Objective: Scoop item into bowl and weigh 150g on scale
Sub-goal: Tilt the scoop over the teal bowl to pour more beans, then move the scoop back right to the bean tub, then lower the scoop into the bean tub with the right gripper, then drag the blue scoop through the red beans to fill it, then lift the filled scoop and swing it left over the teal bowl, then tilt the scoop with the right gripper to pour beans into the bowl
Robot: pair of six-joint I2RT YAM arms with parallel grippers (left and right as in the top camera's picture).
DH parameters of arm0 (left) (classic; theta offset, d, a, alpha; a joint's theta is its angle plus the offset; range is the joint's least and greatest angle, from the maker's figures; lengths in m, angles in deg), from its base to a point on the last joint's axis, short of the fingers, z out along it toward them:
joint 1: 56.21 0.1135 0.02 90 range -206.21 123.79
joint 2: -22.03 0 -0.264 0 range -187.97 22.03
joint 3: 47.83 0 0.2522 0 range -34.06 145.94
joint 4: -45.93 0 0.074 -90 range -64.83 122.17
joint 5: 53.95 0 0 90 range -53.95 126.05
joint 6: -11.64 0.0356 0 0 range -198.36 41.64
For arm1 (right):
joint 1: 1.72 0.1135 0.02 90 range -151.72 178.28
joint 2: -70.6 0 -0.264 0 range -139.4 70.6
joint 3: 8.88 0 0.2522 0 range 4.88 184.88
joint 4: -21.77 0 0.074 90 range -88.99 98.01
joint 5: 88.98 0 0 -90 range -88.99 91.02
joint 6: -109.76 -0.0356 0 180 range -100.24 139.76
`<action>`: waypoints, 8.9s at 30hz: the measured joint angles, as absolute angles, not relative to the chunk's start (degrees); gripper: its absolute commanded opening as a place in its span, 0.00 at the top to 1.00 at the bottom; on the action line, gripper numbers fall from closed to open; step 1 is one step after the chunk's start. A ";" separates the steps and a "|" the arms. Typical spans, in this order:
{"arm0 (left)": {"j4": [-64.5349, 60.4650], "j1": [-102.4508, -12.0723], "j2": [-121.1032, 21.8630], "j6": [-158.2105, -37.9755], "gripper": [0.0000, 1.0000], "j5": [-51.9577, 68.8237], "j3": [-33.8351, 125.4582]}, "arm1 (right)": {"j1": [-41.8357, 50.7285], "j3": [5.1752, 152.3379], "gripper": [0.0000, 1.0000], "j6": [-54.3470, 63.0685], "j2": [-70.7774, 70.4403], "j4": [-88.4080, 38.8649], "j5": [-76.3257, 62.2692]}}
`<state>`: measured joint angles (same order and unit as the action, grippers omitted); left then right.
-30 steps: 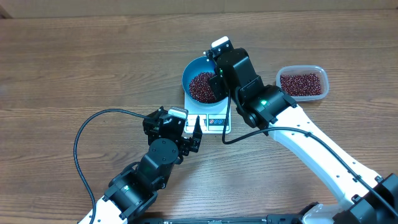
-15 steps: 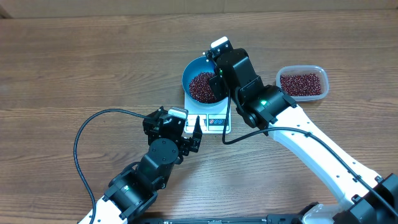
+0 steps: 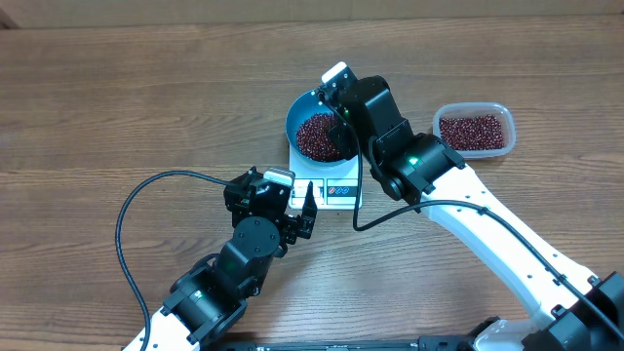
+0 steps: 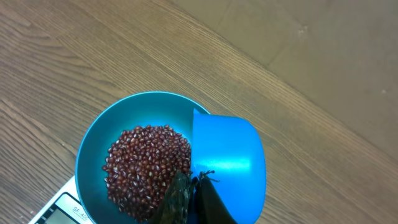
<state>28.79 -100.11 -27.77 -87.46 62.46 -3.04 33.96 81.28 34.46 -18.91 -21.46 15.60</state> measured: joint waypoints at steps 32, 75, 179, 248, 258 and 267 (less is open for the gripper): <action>28.79 -100.11 -27.77 -87.46 0.00 62.46 -3.04 | 15.93 81.28 0.96 12.91 -19.39 -26.75 29.16; 28.79 -100.11 -27.77 -87.46 0.00 62.46 -3.04 | 0.89 81.26 0.96 9.82 -27.63 -31.91 6.21; 24.05 -100.11 -27.77 -87.70 0.00 62.49 -3.15 | -14.36 81.26 0.96 9.30 -25.12 -31.75 -15.30; 27.55 -100.11 -27.77 -87.70 0.00 62.49 -3.19 | 23.10 81.26 0.96 37.28 -16.75 -18.60 -12.83; 27.55 -100.11 -27.77 -87.70 0.00 62.46 -3.19 | 25.75 81.26 0.96 37.95 -16.75 -19.82 -5.51; 27.55 -100.11 -27.77 -87.70 0.00 62.49 -3.19 | 26.55 81.26 0.96 38.04 -16.75 -20.04 -3.19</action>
